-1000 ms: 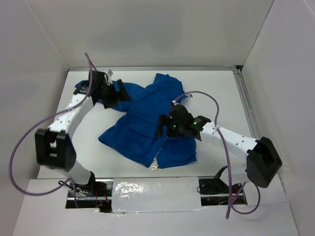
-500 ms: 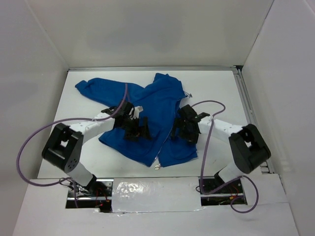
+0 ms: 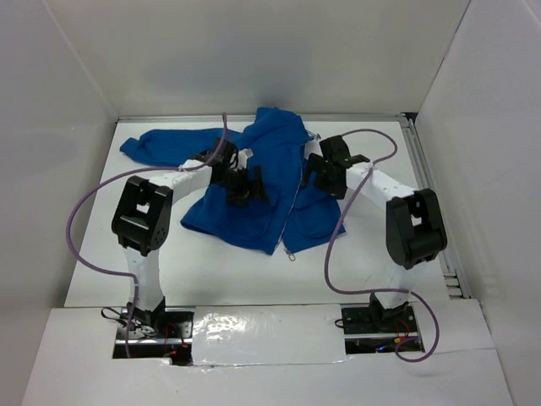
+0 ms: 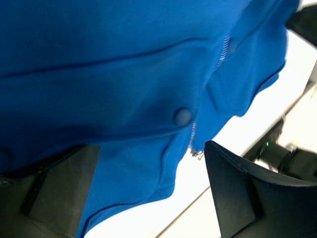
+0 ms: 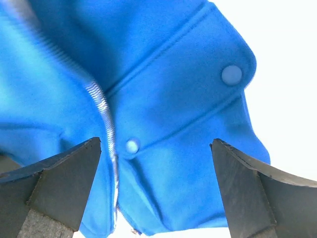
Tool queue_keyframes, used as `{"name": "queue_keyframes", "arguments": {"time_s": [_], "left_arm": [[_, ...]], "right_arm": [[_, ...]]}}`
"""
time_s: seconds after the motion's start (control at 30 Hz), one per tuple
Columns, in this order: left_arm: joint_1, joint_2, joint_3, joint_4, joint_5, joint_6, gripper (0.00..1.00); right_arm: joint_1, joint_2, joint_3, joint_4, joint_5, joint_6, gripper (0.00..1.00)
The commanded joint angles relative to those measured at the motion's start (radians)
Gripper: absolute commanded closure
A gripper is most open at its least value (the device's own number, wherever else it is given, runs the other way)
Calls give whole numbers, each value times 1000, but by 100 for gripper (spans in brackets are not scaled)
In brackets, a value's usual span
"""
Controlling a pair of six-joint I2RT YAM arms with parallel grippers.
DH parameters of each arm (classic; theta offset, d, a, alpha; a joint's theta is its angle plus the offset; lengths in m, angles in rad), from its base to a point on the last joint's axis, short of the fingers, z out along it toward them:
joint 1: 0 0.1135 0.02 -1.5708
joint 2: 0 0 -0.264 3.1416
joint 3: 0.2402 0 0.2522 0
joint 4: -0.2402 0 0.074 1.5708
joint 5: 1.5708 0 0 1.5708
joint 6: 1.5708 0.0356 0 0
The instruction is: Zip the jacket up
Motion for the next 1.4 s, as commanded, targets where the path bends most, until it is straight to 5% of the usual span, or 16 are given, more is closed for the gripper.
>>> {"name": "queue_keyframes", "arguments": {"time_s": [0.0, 0.13, 0.3, 0.63, 0.93, 1.37], "left_arm": [[-5, -48, 93, -43, -47, 54, 1], [-65, -296, -106, 18, -110, 5, 1], [-114, -588, -367, 61, -191, -52, 1], [-164, -810, -602, 179, -201, -79, 1], [-167, -818, -650, 204, -174, -46, 1], [-171, -833, -661, 225, -174, -70, 1]], "right_arm": [[50, -176, 48, 26, 128, -70, 0], [211, -529, -203, 143, 410, -5, 0], [190, -695, -350, 154, 287, 99, 0], [436, -486, -374, -29, 352, 19, 5], [466, -172, -266, -58, 322, -45, 11], [478, -212, -270, 40, 199, -45, 15]]}}
